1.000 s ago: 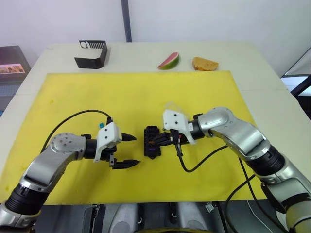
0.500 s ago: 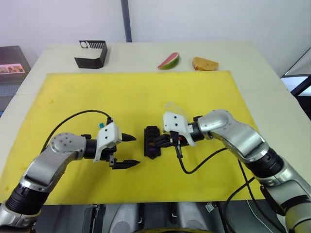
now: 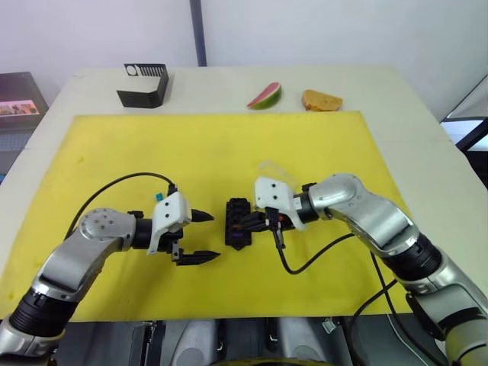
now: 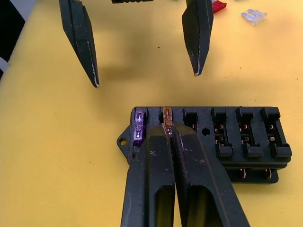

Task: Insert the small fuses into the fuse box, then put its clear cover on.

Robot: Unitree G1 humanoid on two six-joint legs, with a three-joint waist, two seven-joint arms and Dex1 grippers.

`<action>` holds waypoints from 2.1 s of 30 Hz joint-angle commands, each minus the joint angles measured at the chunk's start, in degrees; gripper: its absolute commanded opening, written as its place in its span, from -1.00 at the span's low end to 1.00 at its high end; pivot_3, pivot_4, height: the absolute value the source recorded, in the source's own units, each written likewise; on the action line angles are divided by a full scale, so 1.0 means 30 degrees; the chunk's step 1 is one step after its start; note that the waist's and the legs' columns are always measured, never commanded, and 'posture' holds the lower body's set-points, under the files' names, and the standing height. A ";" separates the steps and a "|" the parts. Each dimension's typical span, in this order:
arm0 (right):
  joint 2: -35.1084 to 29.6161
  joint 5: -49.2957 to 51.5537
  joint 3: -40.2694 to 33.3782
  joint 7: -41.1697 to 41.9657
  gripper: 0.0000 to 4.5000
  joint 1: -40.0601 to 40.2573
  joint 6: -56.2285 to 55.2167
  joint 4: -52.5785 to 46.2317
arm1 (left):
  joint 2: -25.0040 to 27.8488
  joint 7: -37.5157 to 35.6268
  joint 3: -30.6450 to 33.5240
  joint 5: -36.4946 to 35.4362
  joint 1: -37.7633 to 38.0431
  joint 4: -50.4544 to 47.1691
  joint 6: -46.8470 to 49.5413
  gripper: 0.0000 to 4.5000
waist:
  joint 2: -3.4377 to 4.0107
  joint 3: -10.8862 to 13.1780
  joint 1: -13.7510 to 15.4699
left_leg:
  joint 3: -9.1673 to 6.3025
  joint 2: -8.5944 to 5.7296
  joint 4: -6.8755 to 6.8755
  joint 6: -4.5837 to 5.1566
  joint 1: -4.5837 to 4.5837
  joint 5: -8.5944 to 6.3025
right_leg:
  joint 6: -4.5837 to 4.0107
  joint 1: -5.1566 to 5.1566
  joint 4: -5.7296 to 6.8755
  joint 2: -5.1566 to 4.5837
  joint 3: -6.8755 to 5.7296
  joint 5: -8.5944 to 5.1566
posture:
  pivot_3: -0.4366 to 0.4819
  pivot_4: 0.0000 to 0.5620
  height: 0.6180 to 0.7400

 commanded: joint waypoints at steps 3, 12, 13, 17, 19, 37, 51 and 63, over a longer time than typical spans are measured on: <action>-0.0296 -0.0856 0.0166 0.0261 -1.00 0.0309 -0.0461 -0.0270 | -0.0099 0.0075 0.0316 -0.0119 -0.0191 -0.0350 -0.0026 0.96 | -0.0001 -0.0002 -0.0001 | 0.0001 0.0000 0.0002 -0.0001 0.0006 0.0001 | 0.0000 0.0006 0.0003 0.0001 -0.0001 0.0000 | -0.05 -0.47 1.00; -0.0228 -0.1148 0.0187 0.0372 -1.00 0.0458 0.0050 -0.0230 | -0.0195 0.0153 0.0274 -0.0156 -0.0378 -0.0264 0.0113 0.96 | -0.0004 -0.0007 0.0001 | 0.0000 0.0000 0.0006 0.0000 0.0018 0.0000 | 0.0001 0.0022 0.0005 0.0002 -0.0002 0.0000 | -0.05 -0.47 1.00; -0.0180 -0.1104 0.0148 0.0397 -1.00 0.0425 0.0139 -0.0265 | -0.0195 0.0138 0.0267 -0.0136 -0.0384 -0.0261 0.0118 0.96 | -0.0005 -0.0007 0.0002 | 0.0000 0.0000 0.0007 0.0002 0.0018 -0.0001 | 0.0001 0.0023 0.0005 0.0002 -0.0002 0.0000 | -0.05 -0.47 1.00; -0.0138 -0.1101 0.0101 0.0464 -1.00 0.0352 0.0314 -0.0348 | -0.0137 0.0059 0.0210 -0.0118 -0.0403 -0.0278 0.0213 0.96 | -0.0003 -0.0009 0.0001 | 0.0000 0.0000 0.0007 -0.0002 0.0021 0.0001 | 0.0001 0.0024 0.0007 0.0002 -0.0003 0.0000 | -0.05 -0.47 1.00; -0.0117 -0.1093 0.0063 0.0483 -1.00 0.0300 0.0400 -0.0358 | -0.0138 0.0043 0.0221 -0.0110 -0.0402 -0.0268 0.0225 0.96 | -0.0003 -0.0009 0.0000 | 0.0000 0.0000 0.0009 -0.0003 0.0021 0.0002 | 0.0001 0.0025 0.0008 0.0003 -0.0003 0.0000 | -0.05 -0.47 1.00; 0.0111 -0.0933 -0.0452 0.0474 -0.37 -0.0333 0.0939 -0.0284 | -0.0242 -0.0156 0.0183 0.0141 -0.0478 -0.0050 0.0068 1.00 | -0.0004 -0.0009 0.0011 | 0.0000 0.0000 0.0012 -0.0020 0.0021 0.0012 | 0.0002 0.0023 0.0014 0.0004 -0.0005 0.0001 | -0.05 -0.47 1.00; 0.0361 0.1484 -0.1926 0.1254 -0.37 -0.1550 0.2510 -0.1023 | -0.0362 -0.0221 0.0031 0.0383 -0.0705 0.0422 -0.0299 1.00 | -0.0004 -0.0009 0.0006 | 0.0000 0.0000 0.0013 -0.0017 0.0020 0.0010 | 0.0002 0.0019 0.0021 0.0005 -0.0005 0.0001 | -0.05 -0.47 1.00; 0.1145 0.1020 -0.1901 0.0097 -0.98 0.0068 0.1021 -0.0617 | -0.0492 -0.0237 -0.0007 0.0602 -0.0702 0.0477 -0.0407 1.00 | -0.0004 -0.0009 0.0015 | 0.0000 0.0000 0.0013 -0.0035 0.0020 0.0020 | 0.0003 0.0017 0.0028 0.0005 -0.0005 0.0002 | -0.05 -0.47 1.00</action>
